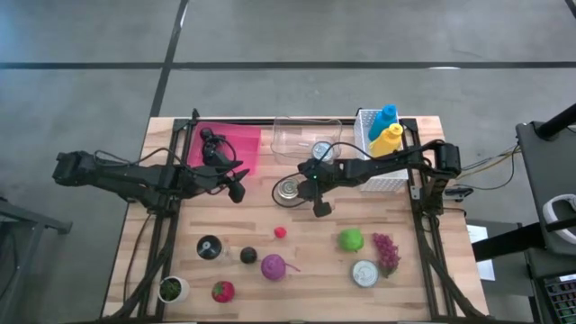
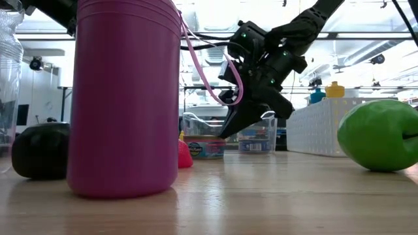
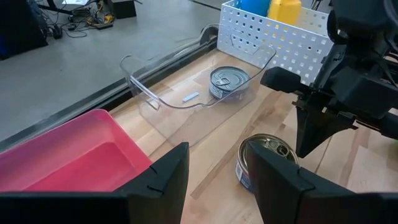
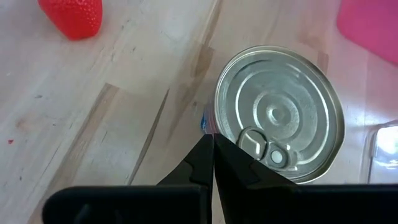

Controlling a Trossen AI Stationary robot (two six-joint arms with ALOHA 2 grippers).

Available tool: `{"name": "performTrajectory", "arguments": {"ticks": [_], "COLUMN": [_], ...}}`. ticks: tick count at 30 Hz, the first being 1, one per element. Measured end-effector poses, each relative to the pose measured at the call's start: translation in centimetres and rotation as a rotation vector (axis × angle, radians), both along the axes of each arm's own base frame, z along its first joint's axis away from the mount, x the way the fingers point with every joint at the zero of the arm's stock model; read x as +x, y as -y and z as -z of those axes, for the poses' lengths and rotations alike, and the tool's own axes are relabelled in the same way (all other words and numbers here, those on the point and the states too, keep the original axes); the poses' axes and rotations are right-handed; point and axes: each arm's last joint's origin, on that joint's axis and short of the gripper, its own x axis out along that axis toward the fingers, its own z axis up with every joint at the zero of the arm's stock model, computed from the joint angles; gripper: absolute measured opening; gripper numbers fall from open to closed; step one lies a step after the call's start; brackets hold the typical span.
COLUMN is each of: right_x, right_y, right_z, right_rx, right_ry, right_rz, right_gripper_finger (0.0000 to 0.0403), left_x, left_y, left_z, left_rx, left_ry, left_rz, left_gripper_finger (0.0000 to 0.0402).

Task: Pick & Place Food Item
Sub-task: Put the blue red tuna can into the transparent bin

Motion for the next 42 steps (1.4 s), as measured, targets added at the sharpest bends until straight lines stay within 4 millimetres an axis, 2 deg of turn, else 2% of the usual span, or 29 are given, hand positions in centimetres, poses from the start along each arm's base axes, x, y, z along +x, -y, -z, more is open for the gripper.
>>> {"name": "performTrajectory", "arguments": {"ticks": [11,42], "right_x": [0.9,0.8], "right_y": [0.2,0.9], "right_z": [-1.3,0.4], "right_rx": [-0.006,0.012], "right_ry": [0.039,-0.01], "right_rz": [-0.003,0.001], "right_gripper_finger": [0.0008,0.0008], "left_x": [0.0,0.0], "left_y": [0.0,0.0], "left_z": [0.0,0.0], "left_rx": [0.0,-0.004], "left_ry": [0.0,-0.001], "left_rz": [0.0,0.006], "left_gripper_finger": [0.0165,0.0164]}}
